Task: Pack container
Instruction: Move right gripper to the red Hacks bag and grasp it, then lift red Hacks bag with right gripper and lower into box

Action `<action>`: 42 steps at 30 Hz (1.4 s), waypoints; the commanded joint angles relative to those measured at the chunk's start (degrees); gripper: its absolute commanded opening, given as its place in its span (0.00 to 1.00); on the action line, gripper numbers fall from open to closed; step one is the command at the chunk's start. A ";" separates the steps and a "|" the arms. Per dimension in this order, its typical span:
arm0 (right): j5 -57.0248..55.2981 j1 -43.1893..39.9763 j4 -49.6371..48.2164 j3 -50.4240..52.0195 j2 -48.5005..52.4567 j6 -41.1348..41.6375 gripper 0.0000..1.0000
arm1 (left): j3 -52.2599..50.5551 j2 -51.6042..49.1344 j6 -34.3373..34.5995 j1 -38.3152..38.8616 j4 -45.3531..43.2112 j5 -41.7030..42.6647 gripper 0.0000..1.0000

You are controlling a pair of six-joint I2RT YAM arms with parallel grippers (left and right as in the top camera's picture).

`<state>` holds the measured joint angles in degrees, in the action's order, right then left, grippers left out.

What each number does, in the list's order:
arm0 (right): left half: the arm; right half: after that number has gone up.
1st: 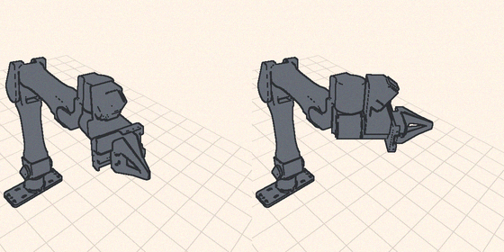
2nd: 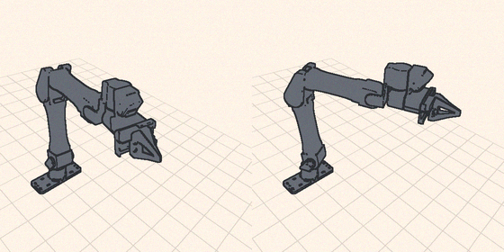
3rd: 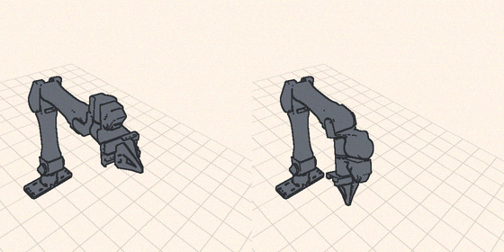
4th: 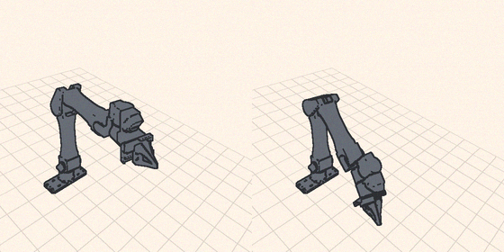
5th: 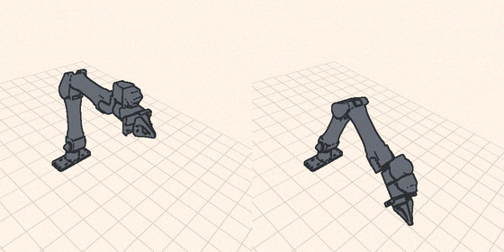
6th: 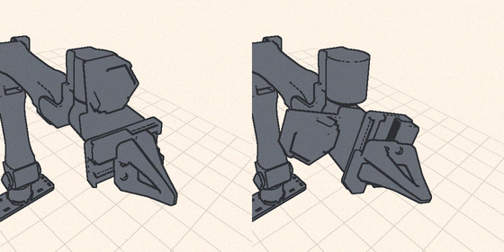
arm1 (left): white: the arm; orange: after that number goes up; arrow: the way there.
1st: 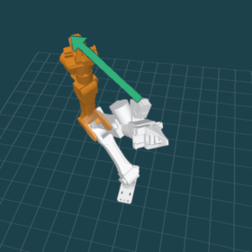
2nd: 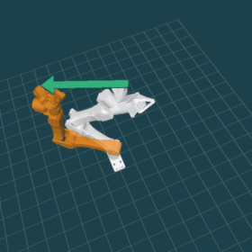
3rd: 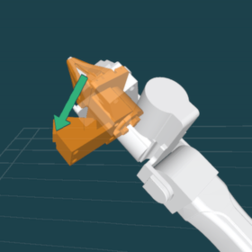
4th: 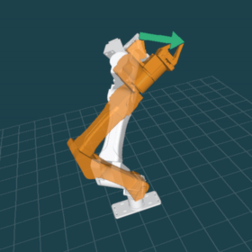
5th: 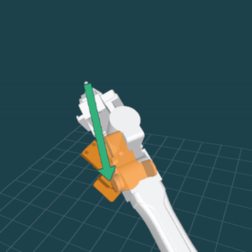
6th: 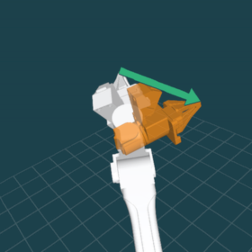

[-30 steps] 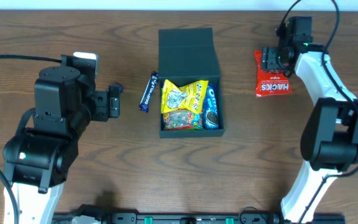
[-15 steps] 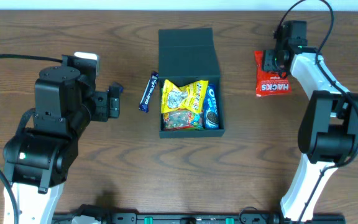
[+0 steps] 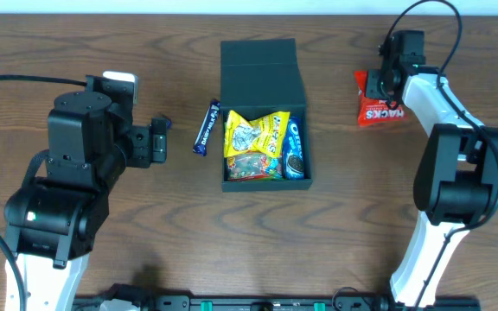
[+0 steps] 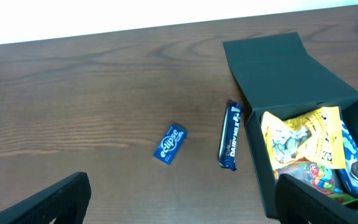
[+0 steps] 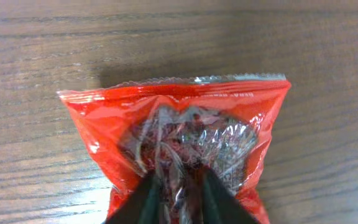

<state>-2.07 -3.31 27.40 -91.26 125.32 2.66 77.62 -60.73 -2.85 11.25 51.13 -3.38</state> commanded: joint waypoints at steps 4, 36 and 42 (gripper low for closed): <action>-0.28 0.02 1.86 0.74 2.54 0.52 0.01 | 1.27 -0.13 -0.39 -0.39 -0.07 0.37 0.95; 16.09 17.11 12.11 -1.84 -26.64 -30.60 0.01 | 1.29 2.51 -0.42 -0.39 -0.42 0.37 0.95; 22.40 24.02 19.39 -1.84 -26.64 -40.26 0.01 | 1.29 4.15 -0.39 -0.39 -0.02 0.37 0.95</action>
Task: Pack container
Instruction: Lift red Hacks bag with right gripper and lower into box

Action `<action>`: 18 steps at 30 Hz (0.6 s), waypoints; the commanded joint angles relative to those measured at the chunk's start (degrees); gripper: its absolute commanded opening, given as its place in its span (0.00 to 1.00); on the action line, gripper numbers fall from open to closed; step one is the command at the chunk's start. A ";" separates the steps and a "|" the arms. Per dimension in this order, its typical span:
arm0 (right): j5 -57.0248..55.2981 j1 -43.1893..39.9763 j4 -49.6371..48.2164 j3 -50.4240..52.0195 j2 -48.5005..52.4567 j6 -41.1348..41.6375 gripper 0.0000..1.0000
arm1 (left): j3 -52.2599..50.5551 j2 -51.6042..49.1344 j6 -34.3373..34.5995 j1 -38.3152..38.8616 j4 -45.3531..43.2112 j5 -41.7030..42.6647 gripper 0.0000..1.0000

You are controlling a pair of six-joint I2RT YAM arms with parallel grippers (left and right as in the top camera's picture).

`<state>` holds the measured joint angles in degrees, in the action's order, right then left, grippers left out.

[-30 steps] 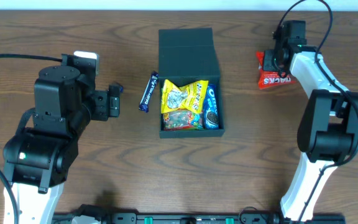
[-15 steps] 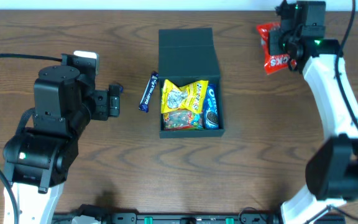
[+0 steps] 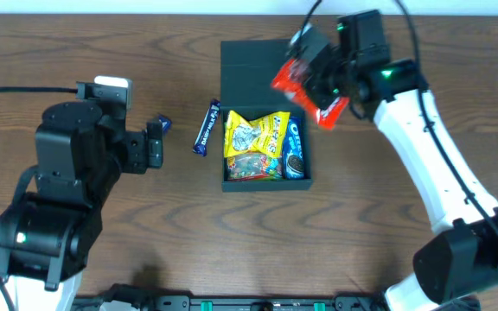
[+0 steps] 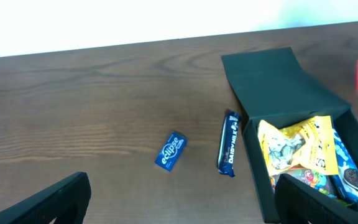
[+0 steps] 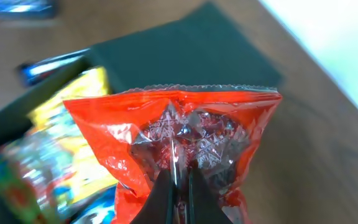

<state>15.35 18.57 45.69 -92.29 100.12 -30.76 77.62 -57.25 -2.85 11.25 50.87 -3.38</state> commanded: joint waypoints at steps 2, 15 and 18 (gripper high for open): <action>7.41 3.80 3.37 -0.74 -1.36 -10.36 0.01 | 1.29 0.76 -0.39 -0.39 0.44 0.37 0.95; 14.49 9.55 9.18 -0.68 3.78 -18.18 0.01 | 1.29 0.76 -0.44 -0.39 0.50 0.33 0.95; 15.32 10.25 9.22 -0.68 6.19 -18.18 0.01 | 1.29 0.76 -0.44 -0.39 0.52 0.33 0.95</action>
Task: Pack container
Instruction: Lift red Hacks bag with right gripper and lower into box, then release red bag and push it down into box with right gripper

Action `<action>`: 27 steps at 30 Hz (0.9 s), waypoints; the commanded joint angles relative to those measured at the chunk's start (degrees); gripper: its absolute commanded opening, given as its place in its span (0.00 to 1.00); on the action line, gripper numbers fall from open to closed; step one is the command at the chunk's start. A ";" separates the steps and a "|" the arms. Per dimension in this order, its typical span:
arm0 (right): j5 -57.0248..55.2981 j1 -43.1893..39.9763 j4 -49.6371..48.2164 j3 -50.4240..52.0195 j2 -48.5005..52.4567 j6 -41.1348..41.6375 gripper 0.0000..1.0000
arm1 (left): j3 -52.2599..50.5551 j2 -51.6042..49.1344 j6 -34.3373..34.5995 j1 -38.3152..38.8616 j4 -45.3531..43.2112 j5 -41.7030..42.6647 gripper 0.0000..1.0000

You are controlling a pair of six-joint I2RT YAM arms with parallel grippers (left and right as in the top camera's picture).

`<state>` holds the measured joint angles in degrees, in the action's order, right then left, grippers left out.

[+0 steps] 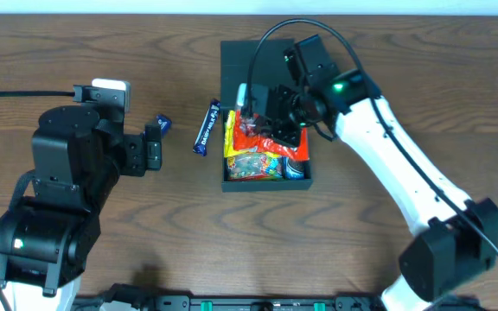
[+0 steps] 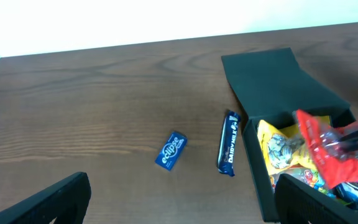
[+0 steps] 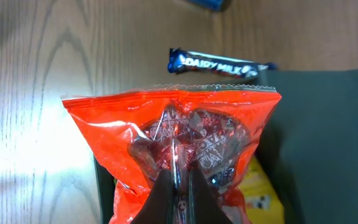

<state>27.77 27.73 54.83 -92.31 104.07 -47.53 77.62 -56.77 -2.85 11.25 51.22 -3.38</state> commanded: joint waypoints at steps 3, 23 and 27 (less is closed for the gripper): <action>3.34 2.10 0.37 -0.66 5.09 -1.42 0.01 | 1.29 0.28 -0.44 -0.39 0.17 0.33 0.95; -3.78 4.59 2.64 -0.63 16.79 -2.49 0.01 | 1.29 0.28 -1.49 -0.39 1.29 0.00 0.95; -3.78 4.61 2.62 -0.63 18.88 -2.47 0.01 | 1.29 0.28 -1.49 -0.39 1.20 0.00 0.95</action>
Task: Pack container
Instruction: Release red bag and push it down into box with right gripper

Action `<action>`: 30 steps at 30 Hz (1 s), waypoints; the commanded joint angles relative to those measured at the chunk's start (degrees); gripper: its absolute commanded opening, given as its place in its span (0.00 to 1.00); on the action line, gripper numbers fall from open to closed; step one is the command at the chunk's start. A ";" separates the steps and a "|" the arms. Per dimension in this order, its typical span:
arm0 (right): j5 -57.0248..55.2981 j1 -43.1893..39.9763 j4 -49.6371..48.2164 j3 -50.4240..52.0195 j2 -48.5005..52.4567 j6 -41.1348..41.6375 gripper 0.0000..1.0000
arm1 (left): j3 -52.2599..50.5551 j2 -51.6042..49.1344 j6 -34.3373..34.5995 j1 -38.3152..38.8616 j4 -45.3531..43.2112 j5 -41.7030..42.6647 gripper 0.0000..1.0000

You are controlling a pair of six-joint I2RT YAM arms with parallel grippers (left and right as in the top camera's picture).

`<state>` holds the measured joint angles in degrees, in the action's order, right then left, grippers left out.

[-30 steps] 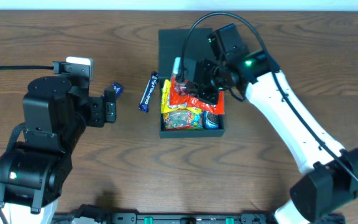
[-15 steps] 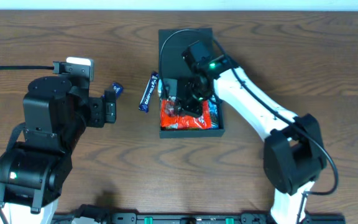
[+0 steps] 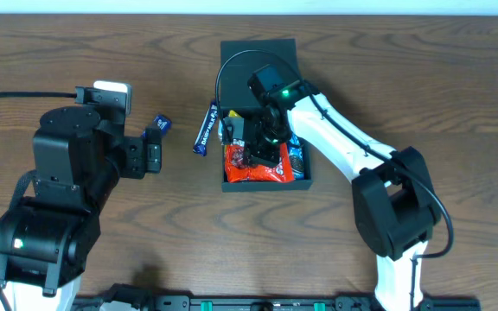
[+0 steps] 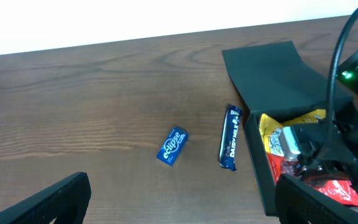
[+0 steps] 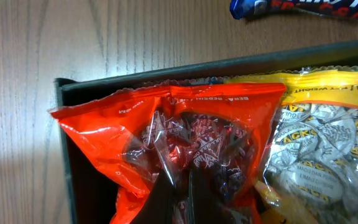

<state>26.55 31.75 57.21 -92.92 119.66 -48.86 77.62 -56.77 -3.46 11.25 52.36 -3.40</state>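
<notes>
The black box stands mid-table with its lid folded back. A red snack bag lies in the box's front half, over the other snacks. My right gripper is down in the box, shut on the bag's clear middle. The bag sits against the box wall, next to a yellow snack bag. A Dairy Milk bar and a blue Eclipse pack lie on the table left of the box. My left gripper hovers open near the Eclipse pack.
A blue cookie pack shows at the box's right side. The Dairy Milk bar lies close along the box's left wall. The right arm stretches across the box's right edge. Bare wood lies left and in front.
My right gripper has come down from just above the box into it. The red bag now rests in the box's front half, over the colourful snacks. The left arm has not moved.
My right gripper was shut on the red bag where it lay on the table at the far right. Then it held the bag in the air near the box's back right corner, then just over the box's contents. Now the bag lies inside.
</notes>
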 commanded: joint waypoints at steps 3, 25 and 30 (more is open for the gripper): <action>-2.56 0.59 -0.13 -0.04 3.48 -1.07 0.01 | 1.29 0.28 -0.87 -0.39 0.11 0.00 0.95; -1.42 0.52 7.74 -15.10 -10.86 9.31 0.86 | 1.29 0.26 -0.83 -0.39 0.11 0.04 0.95; 4.04 0.55 7.61 -15.10 -14.43 11.78 0.99 | 1.29 0.26 -0.83 -0.39 0.15 0.09 0.95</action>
<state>26.65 31.75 64.86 -107.20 106.13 -39.48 77.62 -56.77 -3.49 11.25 52.47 -3.40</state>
